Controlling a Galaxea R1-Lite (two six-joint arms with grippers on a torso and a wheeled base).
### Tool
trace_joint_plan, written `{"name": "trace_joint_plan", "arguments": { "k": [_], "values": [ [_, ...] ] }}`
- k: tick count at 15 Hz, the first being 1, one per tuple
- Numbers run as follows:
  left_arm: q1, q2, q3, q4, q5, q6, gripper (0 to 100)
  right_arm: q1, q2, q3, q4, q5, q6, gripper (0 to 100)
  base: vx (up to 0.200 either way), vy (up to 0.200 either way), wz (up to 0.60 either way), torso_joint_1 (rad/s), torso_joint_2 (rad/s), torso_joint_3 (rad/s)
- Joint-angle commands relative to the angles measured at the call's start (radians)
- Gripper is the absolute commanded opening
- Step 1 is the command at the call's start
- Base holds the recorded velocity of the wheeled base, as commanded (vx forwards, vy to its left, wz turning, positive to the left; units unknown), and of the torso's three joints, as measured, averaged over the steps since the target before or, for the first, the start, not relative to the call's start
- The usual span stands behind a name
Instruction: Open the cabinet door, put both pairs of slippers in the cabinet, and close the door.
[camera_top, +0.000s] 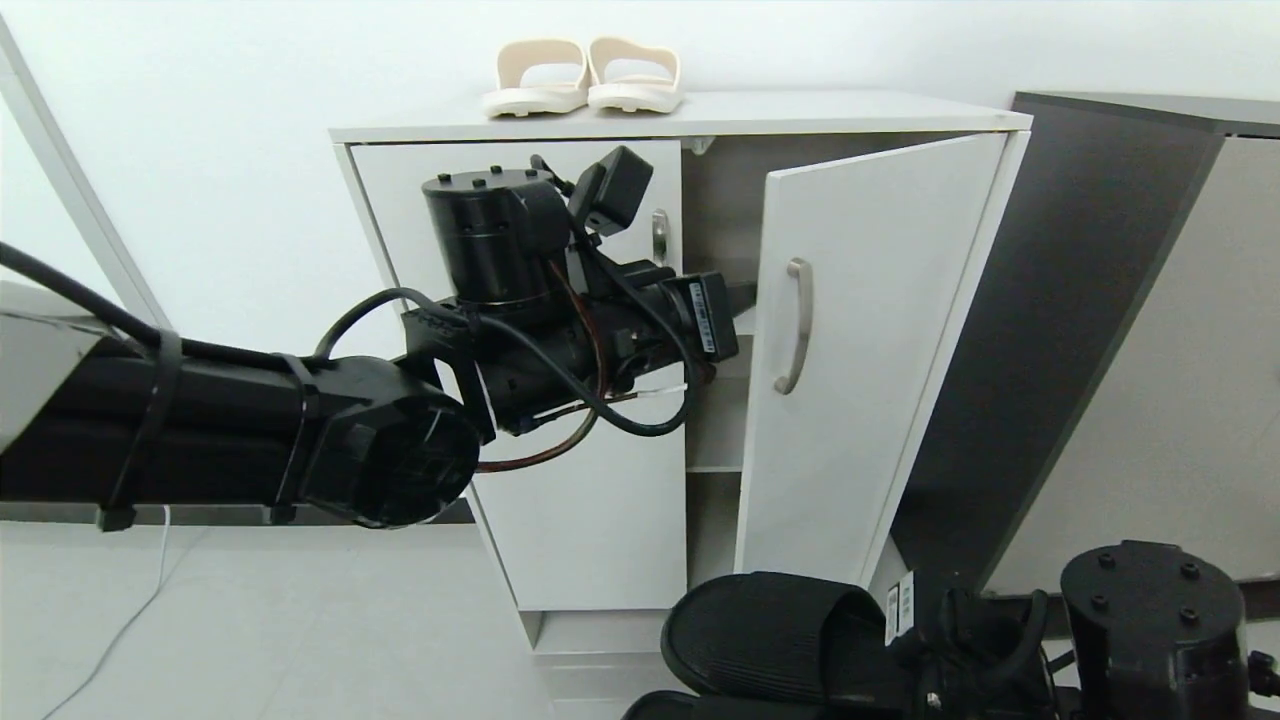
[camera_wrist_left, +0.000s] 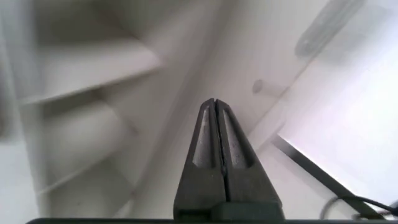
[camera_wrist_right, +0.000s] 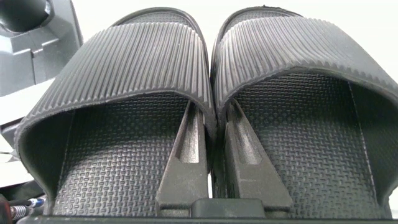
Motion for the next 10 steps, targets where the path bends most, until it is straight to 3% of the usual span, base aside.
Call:
{"name": "trace_joint_plan", "arguments": {
  "k": [1, 4, 6, 9, 10],
  "values": [
    [-0.061, -0.018, 0.012, 0.000, 0.001, 0.002, 0, 0.002, 0.001, 0.000, -0.001, 0.001, 0.000, 0, -0.200, 0.000, 0.00, 0.002, 0.00, 0.002],
    [-0.062, -0.023, 0.018, -0.004, 0.000, 0.007, 0, 0.008, 0.001, 0.000, -0.001, 0.001, 0.000, 0, -0.200, 0.000, 0.00, 0.001, 0.01, 0.001],
    [-0.024, -0.024, 0.044, -0.055, 0.003, 0.008, 0, 0.006, 0.002, -0.001, -0.001, 0.001, 0.001, 0, 0.000, 0.000, 0.00, 0.000, 0.00, 0.000],
    [0.044, -0.082, 0.070, -0.096, 0.095, 0.021, 0, -0.013, 0.024, -0.024, -0.003, -0.009, 0.015, 0, 0.000, 0.000, 0.00, 0.000, 0.00, 0.000],
    [0.099, -0.148, 0.108, -0.076, 0.135, 0.025, 0, -0.044, 0.045, -0.070, -0.001, -0.052, 0.055, 0, 0.000, 0.000, 0.00, 0.000, 0.00, 0.000]
  ]
}}
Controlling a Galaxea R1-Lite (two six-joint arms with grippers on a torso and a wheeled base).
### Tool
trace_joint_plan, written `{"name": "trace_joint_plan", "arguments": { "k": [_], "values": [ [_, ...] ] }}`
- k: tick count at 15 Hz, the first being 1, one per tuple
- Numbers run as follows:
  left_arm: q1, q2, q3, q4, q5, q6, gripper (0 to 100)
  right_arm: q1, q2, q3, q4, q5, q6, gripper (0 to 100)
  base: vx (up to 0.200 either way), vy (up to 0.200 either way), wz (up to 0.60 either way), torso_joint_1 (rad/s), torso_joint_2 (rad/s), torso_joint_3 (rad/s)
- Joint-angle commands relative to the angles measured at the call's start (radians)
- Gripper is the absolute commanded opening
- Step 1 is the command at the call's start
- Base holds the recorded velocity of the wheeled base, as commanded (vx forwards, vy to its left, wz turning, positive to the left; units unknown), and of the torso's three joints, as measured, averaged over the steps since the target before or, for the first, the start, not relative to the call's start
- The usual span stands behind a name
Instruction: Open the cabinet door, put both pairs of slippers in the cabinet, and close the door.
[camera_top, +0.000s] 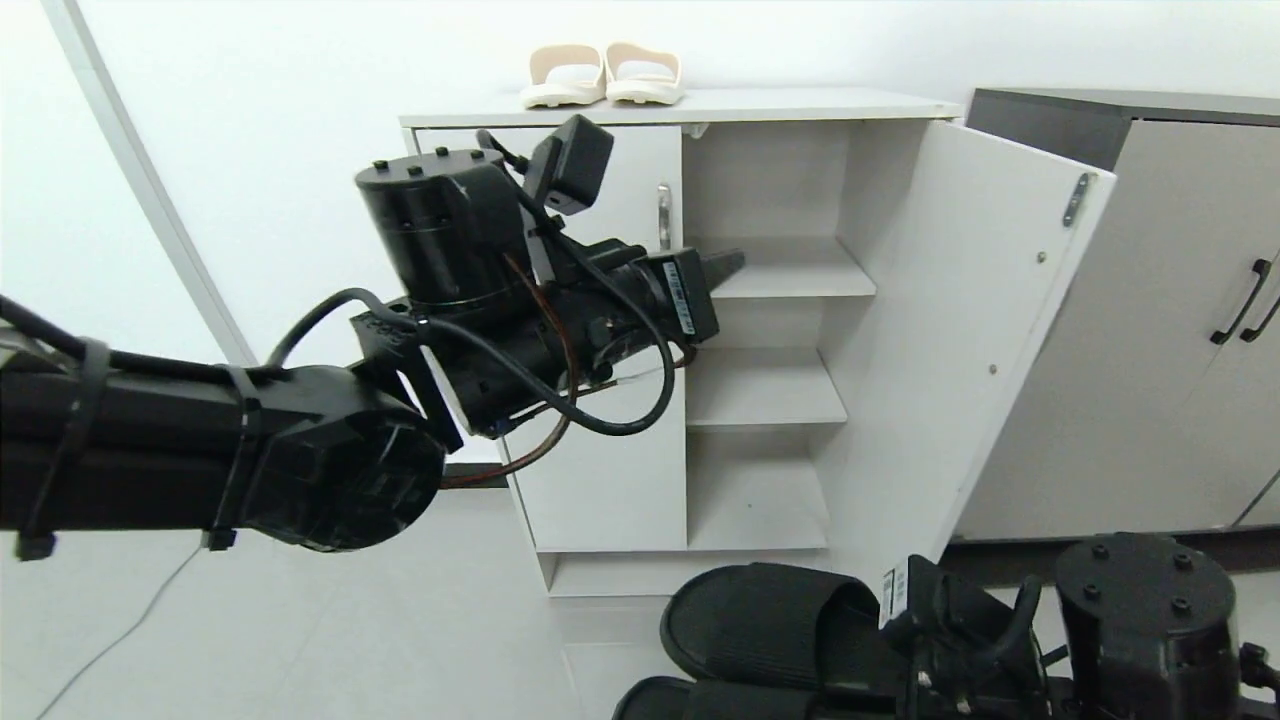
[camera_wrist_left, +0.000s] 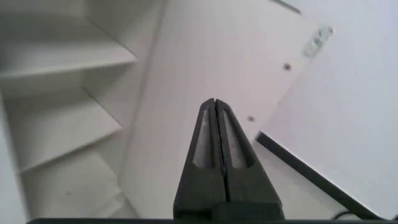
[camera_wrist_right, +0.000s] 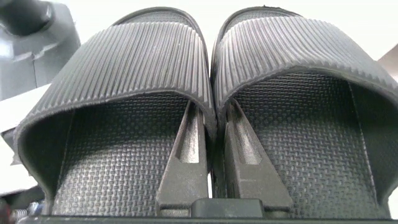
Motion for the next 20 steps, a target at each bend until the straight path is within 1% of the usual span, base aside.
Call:
{"name": "trace_joint_plan", "arguments": {
  "k": [1, 2, 3, 4, 5, 6, 7, 8, 9, 10, 11, 12, 13, 14, 15, 16, 17, 18, 19, 20],
  "values": [
    [0.119, -0.171, 0.077, 0.073, 0.049, 0.029, 0, -0.036, 0.044, -0.094, 0.000, -0.093, 0.091, 0, 0.000, 0.000, 0.00, 0.000, 0.00, 0.000],
    [0.172, -0.240, 0.085, 0.165, 0.052, 0.040, 0, -0.036, 0.051, -0.120, 0.001, -0.142, 0.131, 0, 0.000, 0.000, 0.00, 0.000, 0.00, 0.000],
    [0.226, -0.321, 0.086, 0.294, 0.061, 0.042, 0, -0.045, 0.058, -0.153, 0.003, -0.188, 0.154, 0, 0.000, 0.000, 0.00, 0.000, 0.00, 0.000],
    [0.304, -0.472, 0.091, 0.497, 0.075, 0.040, 0, -0.075, 0.081, -0.190, 0.001, -0.267, 0.156, 0, 0.000, 0.000, 0.00, 0.000, 0.00, 0.000],
    [0.343, -0.565, 0.120, 0.579, 0.095, 0.040, 0, -0.088, 0.095, -0.213, 0.001, -0.311, 0.157, 0, 0.000, 0.000, 0.00, 0.000, 0.00, 0.000],
    [0.361, -0.665, 0.180, 0.622, 0.147, 0.042, 0, -0.096, 0.109, -0.221, 0.001, -0.337, 0.159, 0, 0.000, 0.000, 0.00, 0.000, 0.00, 0.000],
    [0.363, -0.769, 0.267, 0.645, 0.253, 0.043, 0, -0.098, 0.123, -0.222, 0.000, -0.359, 0.159, 0, 0.000, 0.000, 0.00, 0.000, 0.00, 0.000],
    [0.363, -0.848, 0.347, 0.656, 0.338, 0.060, 0, -0.098, 0.129, -0.222, -0.002, -0.373, 0.159, 0, 0.000, 0.000, 0.00, 0.000, 0.00, 0.000],
    [0.363, -0.921, 0.419, 0.658, 0.403, 0.092, 0, -0.096, 0.130, -0.222, -0.004, -0.379, 0.156, 0, 0.000, 0.000, 0.00, 0.000, 0.00, 0.000],
    [0.364, -1.095, 0.563, 0.658, 0.519, 0.166, 0, -0.098, 0.126, -0.218, -0.004, -0.382, 0.156, 0, 0.000, 0.000, 0.00, 0.000, 0.00, 0.000],
    [0.375, -1.182, 0.628, 0.668, 0.582, 0.184, 0, -0.096, 0.123, -0.216, -0.004, -0.389, 0.156, 0, 0.000, 0.000, 0.00, 0.000, 0.00, 0.000],
    [0.398, -1.219, 0.659, 0.682, 0.604, 0.187, 0, -0.098, 0.124, -0.216, -0.004, -0.397, 0.156, 0, 0.000, 0.000, 0.00, 0.000, 0.00, 0.000],
    [0.465, -1.308, 0.741, 0.734, 0.619, 0.189, 0, -0.098, 0.130, -0.216, -0.004, -0.406, 0.156, 0, 0.000, 0.000, 0.00, 0.000, 0.00, 0.000],
    [0.507, -1.360, 0.784, 0.760, 0.619, 0.189, 0, -0.096, 0.136, -0.216, -0.004, -0.406, 0.156, 0, 0.000, 0.000, 0.00, 0.000, 0.00, 0.000],
    [0.544, -1.403, 0.824, 0.764, 0.619, 0.193, 0, -0.096, 0.144, -0.216, -0.004, -0.408, 0.156, 0, 0.000, 0.000, 0.00, 0.000, 0.00, 0.000],
    [0.550, -1.409, 0.830, 0.764, 0.619, 0.195, 0, -0.096, 0.146, -0.216, -0.005, -0.408, 0.156, 0, 0.000, 0.000, 0.00, 0.000, 0.00, 0.000],
    [0.580, -1.480, 0.909, 0.764, 0.602, 0.210, 0, -0.096, 0.155, -0.216, -0.005, -0.406, 0.154, 0, 0.000, 0.000, 0.00, 0.000, 0.00, 0.000],
    [0.579, -1.509, 0.964, 0.762, 0.579, 0.218, 0, -0.096, 0.156, -0.216, -0.005, -0.406, 0.156, 0, 0.000, 0.000, 0.00, 0.000, 0.00, 0.000],
    [0.579, -1.529, 0.998, 0.762, 0.559, 0.229, 0, -0.096, 0.159, -0.216, -0.005, -0.406, 0.156, 0, 0.000, 0.000, 0.00, 0.000, 0.00, 0.000],
    [0.579, -1.576, 1.045, 0.760, 0.527, 0.239, 0, -0.096, 0.159, -0.215, -0.007, -0.406, 0.156, 0, 0.000, 0.000, 0.00, 0.000, 0.00, 0.000]
  ]
}}
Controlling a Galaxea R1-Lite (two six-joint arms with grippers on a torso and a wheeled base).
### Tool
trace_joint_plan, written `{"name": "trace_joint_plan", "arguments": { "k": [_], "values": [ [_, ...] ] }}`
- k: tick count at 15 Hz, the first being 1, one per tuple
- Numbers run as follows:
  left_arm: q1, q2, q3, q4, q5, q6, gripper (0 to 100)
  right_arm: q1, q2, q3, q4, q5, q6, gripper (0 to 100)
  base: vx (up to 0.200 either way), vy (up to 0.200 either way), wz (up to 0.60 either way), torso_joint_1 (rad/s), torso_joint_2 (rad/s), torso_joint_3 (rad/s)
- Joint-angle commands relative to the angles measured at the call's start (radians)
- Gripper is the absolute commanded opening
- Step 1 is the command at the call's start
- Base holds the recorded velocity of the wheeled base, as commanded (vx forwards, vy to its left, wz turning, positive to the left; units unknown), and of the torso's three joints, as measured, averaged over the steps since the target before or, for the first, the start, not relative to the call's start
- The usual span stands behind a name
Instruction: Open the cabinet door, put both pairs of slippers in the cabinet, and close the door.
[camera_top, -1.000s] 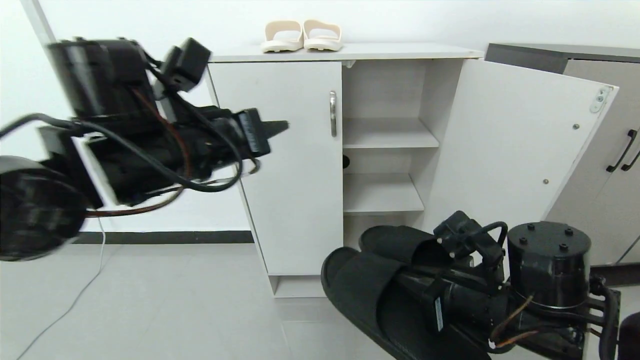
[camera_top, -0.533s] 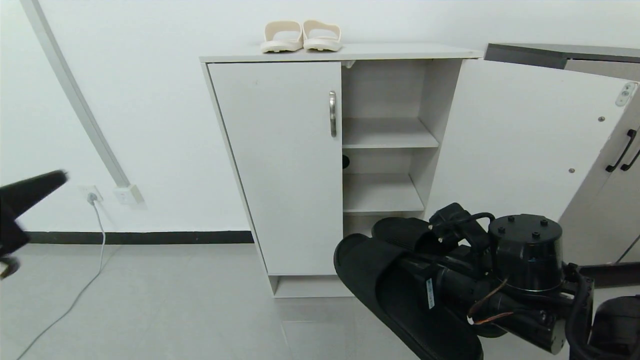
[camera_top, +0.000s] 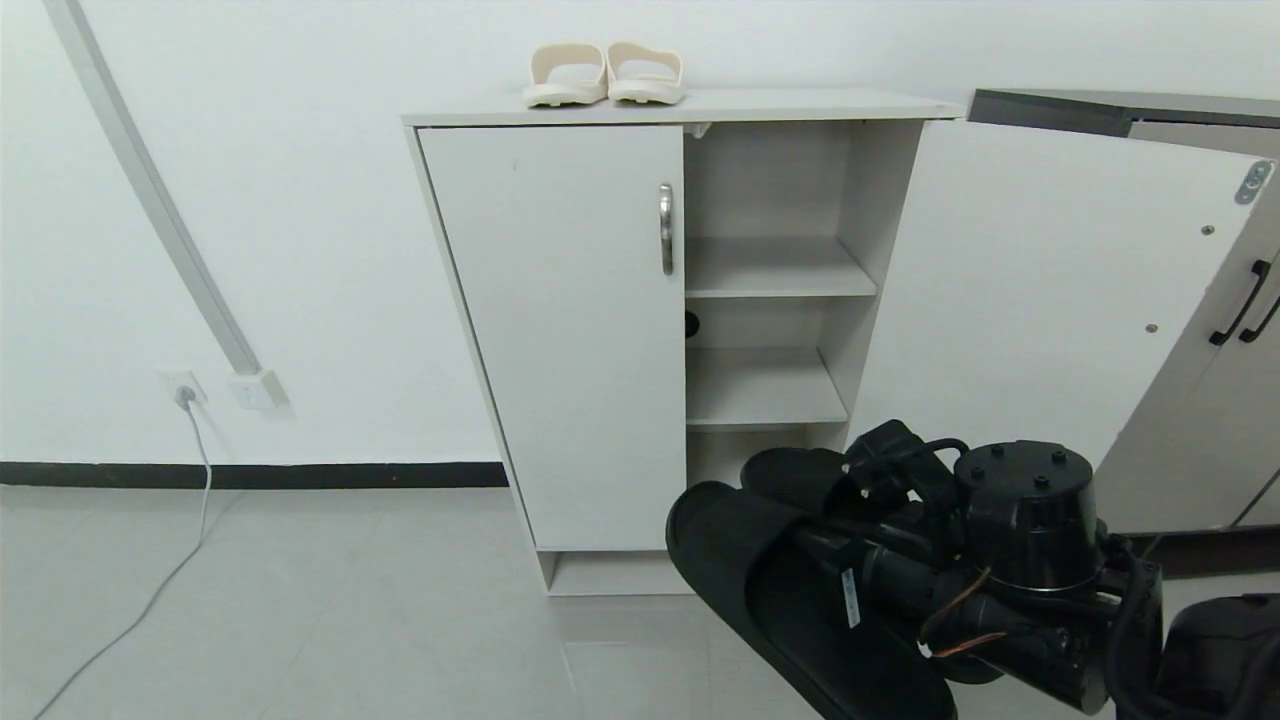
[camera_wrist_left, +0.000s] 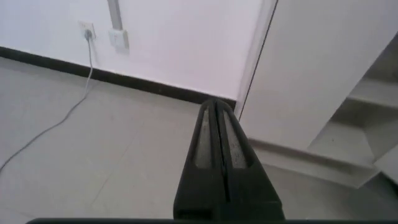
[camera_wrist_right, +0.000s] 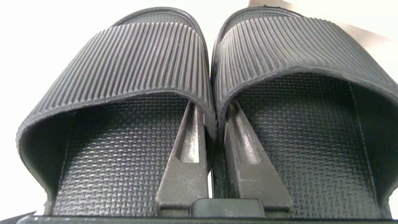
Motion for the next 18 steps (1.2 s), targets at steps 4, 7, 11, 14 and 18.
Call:
{"name": "trace_joint_plan", "arguments": {
  "k": [4, 7, 11, 14, 18],
  "values": [
    [0.054, -0.296, 0.177, 0.022, -0.146, 0.042, 0, 0.009, 0.016, 0.002, -0.001, 0.000, -0.001, 0, 0.000, 0.000, 0.00, 0.000, 0.00, 0.000],
    [0.065, -0.331, 0.179, 0.053, -0.366, 0.124, 0, 0.012, 0.017, 0.005, -0.001, 0.000, -0.001, 0, 0.000, 0.000, 0.00, 0.000, 0.00, 0.000],
    [0.065, -0.331, 0.179, 0.051, -0.318, 0.058, 0, 0.012, 0.046, 0.007, -0.044, -0.002, 0.004, 0, 0.000, 0.000, 0.00, 0.000, 0.00, 0.000],
    [0.065, -0.331, 0.179, 0.053, -0.255, 0.116, 0, 0.013, 0.068, 0.010, -0.075, -0.003, -0.001, 0, 0.000, 0.000, 0.00, 0.000, 0.00, 0.000],
    [0.066, -0.331, 0.180, 0.050, -0.317, 0.073, 0, 0.024, 0.092, -0.033, -0.080, -0.125, 0.008, 0, 0.000, 0.000, 0.00, 0.000, 0.00, 0.000]
  ]
}}
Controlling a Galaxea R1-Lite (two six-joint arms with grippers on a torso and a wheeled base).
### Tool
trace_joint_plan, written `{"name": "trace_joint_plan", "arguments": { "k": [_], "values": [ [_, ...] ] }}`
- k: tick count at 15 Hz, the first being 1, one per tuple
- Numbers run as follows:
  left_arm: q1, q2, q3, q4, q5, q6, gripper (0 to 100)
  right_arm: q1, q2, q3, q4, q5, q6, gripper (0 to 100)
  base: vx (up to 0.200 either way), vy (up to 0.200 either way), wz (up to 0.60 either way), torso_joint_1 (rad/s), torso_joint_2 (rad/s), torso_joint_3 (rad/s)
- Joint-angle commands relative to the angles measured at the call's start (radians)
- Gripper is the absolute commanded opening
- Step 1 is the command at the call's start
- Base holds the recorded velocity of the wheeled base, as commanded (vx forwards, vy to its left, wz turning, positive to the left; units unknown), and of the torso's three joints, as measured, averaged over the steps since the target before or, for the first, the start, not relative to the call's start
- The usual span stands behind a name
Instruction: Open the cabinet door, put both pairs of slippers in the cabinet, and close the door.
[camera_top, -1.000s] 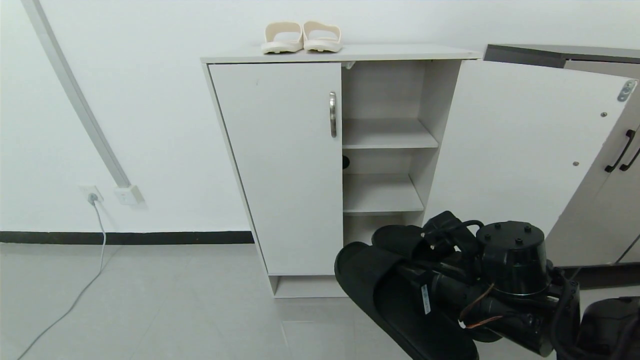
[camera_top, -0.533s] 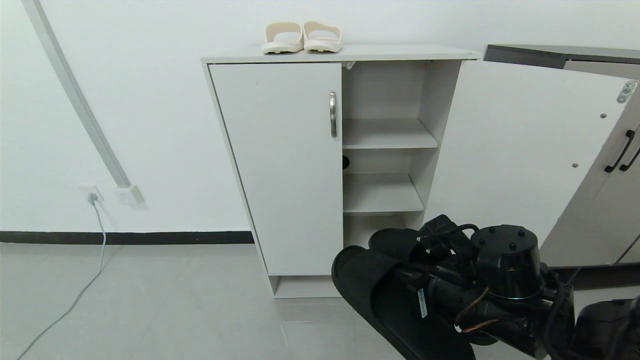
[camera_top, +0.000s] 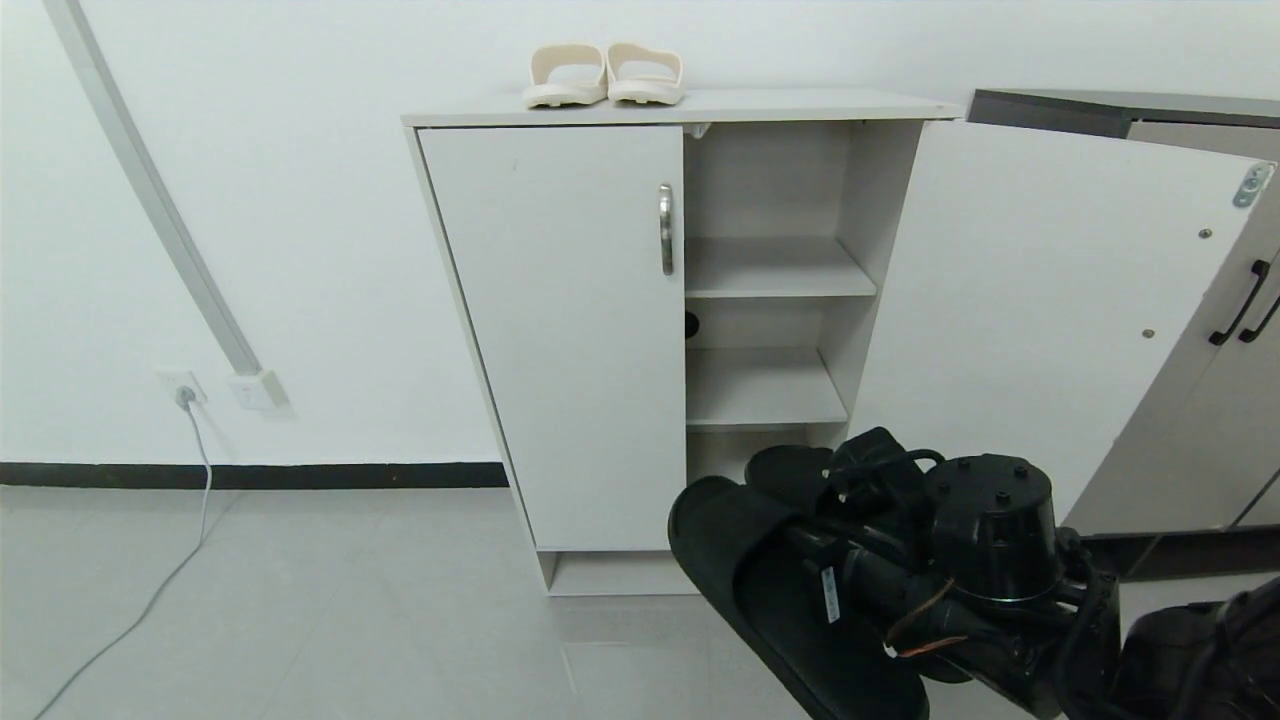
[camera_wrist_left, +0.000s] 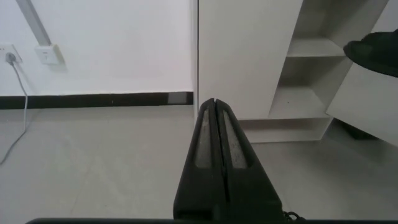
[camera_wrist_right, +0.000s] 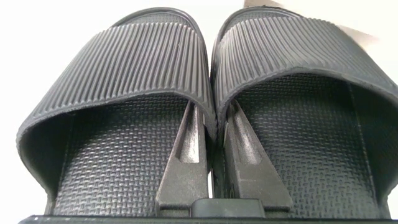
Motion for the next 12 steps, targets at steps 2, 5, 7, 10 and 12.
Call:
{"name": "trace_joint_plan", "arguments": {
  "k": [2, 5, 7, 10, 12],
  "values": [
    [0.001, 0.003, 0.000, -0.001, -0.004, 0.001, 0, 0.022, 0.047, -0.074, 0.000, -0.086, 0.042, 0, 0.000, 0.000, 0.00, 0.000, 0.00, 0.000],
    [0.001, 0.003, -0.002, -0.001, -0.004, 0.000, 0, 0.034, 0.139, -0.201, 0.003, -0.297, 0.113, 0, 0.000, 0.000, 0.00, 0.000, 0.00, 0.000],
    [0.001, 0.003, -0.002, -0.001, -0.004, 0.000, 0, 0.039, 0.185, -0.267, 0.003, -0.388, 0.118, 0, 0.000, 0.000, 0.00, 0.000, 0.00, 0.000],
    [-0.001, 0.003, 0.000, -0.001, -0.004, 0.001, 0, 0.047, 0.234, -0.314, 0.003, -0.458, 0.121, 0, 0.000, -0.067, 0.00, 0.001, 0.00, 0.001],
    [-0.001, 0.003, 0.000, -0.001, -0.004, 0.001, 0, 0.048, 0.255, -0.348, 0.003, -0.460, 0.121, 0, 0.000, -0.200, 0.00, 0.005, 0.00, 0.005]
  ]
}}
